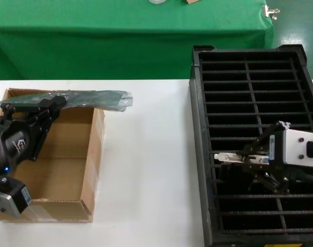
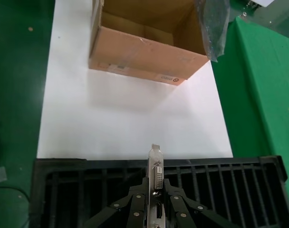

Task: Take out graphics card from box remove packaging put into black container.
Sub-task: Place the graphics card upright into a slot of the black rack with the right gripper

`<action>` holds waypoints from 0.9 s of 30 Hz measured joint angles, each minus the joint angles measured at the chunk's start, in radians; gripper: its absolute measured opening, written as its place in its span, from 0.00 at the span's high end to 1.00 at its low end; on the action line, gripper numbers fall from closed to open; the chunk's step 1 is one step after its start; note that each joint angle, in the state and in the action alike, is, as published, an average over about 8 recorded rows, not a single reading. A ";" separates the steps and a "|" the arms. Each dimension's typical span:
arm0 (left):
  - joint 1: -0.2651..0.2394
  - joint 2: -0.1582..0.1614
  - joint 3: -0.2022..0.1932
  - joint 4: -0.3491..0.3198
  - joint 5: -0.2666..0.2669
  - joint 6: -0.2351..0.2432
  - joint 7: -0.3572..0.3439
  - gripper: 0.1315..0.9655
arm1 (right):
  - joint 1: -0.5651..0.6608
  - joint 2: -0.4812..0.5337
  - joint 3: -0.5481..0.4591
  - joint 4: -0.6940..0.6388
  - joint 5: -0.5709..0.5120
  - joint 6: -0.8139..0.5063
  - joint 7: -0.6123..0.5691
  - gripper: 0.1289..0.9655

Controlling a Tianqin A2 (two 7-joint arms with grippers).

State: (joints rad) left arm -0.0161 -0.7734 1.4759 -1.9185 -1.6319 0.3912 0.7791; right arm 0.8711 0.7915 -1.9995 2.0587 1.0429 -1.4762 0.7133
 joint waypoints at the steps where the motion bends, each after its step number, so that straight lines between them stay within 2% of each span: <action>1: 0.000 0.000 0.000 0.000 0.000 0.000 0.000 0.99 | -0.005 0.003 0.005 0.000 0.007 0.001 0.003 0.93; 10: 0.000 0.000 0.000 0.000 0.000 0.000 0.000 0.99 | -0.068 0.040 0.048 0.001 0.051 0.050 -0.002 0.93; 27: 0.000 0.000 0.000 0.000 0.000 0.000 0.000 0.99 | -0.209 0.095 0.117 -0.001 0.047 0.187 -0.055 0.93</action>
State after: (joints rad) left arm -0.0161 -0.7735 1.4759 -1.9185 -1.6319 0.3912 0.7791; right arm 0.6620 0.8865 -1.8829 2.0577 1.0902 -1.2895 0.6584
